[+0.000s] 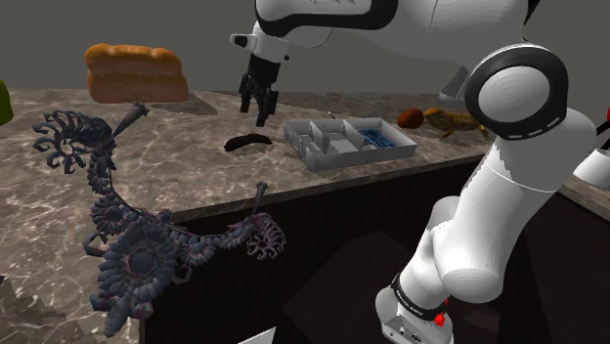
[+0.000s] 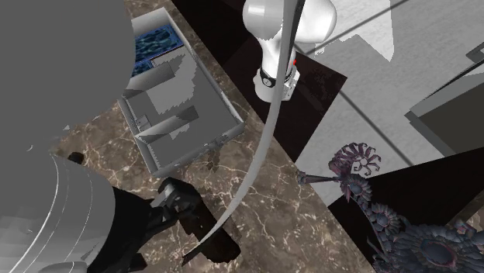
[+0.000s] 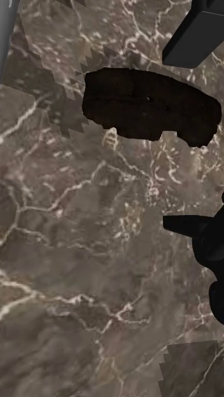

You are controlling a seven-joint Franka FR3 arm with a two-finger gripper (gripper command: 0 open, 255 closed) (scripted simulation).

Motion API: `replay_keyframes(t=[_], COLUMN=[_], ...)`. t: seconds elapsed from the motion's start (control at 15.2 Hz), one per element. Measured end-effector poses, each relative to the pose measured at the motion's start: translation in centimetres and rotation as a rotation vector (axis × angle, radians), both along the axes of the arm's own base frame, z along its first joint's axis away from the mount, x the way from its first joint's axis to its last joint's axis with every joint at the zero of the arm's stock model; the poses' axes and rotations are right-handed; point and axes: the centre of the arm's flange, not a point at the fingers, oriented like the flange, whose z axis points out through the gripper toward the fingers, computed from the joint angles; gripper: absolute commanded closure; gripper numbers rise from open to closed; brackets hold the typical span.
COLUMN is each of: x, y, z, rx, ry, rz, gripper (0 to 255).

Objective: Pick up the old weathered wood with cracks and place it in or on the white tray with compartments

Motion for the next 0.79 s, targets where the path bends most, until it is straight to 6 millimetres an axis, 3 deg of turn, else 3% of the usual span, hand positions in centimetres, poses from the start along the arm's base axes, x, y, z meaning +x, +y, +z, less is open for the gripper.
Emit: replay_keyframes(t=[0.4, 0.46, 0.79], x=[-0.07, -0.07, -0.07], y=[0.12, 0.12, 0.12], z=[-0.33, -0.33, -0.33], rx=[0.0, 0.0, 0.0], ry=[-0.001, -0.001, -0.001], rz=[0.0, 0.0, 0.0], gripper=[0, 255, 255])
